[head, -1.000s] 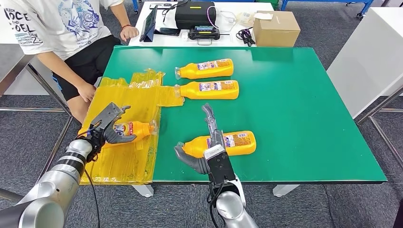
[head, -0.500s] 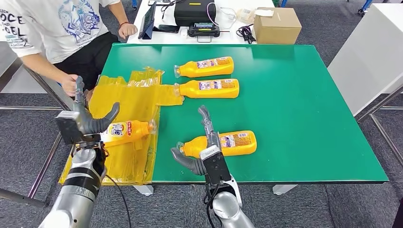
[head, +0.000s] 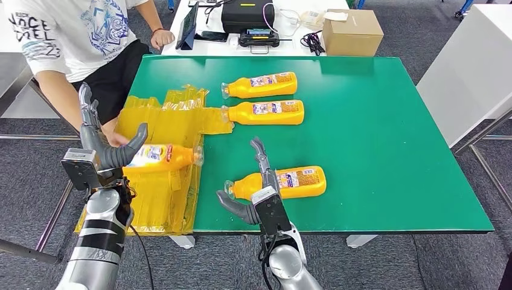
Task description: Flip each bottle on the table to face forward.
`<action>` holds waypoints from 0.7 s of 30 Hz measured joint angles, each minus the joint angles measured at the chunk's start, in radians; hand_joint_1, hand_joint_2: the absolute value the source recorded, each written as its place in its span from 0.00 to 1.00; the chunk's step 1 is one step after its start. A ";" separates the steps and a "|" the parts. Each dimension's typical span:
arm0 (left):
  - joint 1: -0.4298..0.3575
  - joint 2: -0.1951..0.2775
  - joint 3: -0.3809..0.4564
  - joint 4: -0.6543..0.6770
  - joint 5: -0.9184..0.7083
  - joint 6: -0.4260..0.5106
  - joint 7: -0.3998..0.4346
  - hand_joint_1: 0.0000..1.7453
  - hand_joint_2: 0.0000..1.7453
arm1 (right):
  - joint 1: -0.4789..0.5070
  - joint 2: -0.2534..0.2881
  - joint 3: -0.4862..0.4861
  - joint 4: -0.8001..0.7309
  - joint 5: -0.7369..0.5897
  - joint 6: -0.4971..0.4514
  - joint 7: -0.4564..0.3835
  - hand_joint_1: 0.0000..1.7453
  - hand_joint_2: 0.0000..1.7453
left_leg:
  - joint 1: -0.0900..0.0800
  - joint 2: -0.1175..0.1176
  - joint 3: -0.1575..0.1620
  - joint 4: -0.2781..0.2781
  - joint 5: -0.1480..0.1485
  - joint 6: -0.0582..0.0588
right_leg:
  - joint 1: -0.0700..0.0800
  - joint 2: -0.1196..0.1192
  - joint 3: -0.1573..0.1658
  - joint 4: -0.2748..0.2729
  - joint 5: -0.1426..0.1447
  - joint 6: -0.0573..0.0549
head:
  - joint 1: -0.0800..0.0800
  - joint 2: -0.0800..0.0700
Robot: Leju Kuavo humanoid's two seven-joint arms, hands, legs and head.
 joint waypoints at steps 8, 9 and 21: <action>0.013 0.002 -0.025 -0.030 -0.021 0.074 0.000 0.00 1.00 | 0.000 -0.004 0.000 0.002 0.038 -0.014 0.005 0.00 1.00 | 0.000 0.000 -0.001 0.000 0.000 0.000 | 0.000 0.000 -0.001 0.000 0.000 0.000 | 0.000 0.000; 0.019 0.002 -0.039 -0.040 -0.023 0.095 0.000 0.00 1.00 | -0.001 -0.008 0.000 0.002 0.060 -0.020 0.012 0.00 1.00 | 0.000 0.000 -0.001 0.000 0.000 0.000 | 0.000 0.000 -0.001 0.000 0.000 0.000 | 0.000 0.000; 0.150 -0.008 -0.094 -0.052 -0.038 -0.004 0.000 0.00 1.00 | -0.074 -0.211 -0.100 0.046 0.449 0.068 0.298 0.00 1.00 | -0.002 0.001 -0.001 0.000 0.000 0.001 | -0.001 0.000 -0.001 -0.001 0.001 0.001 | 0.000 0.000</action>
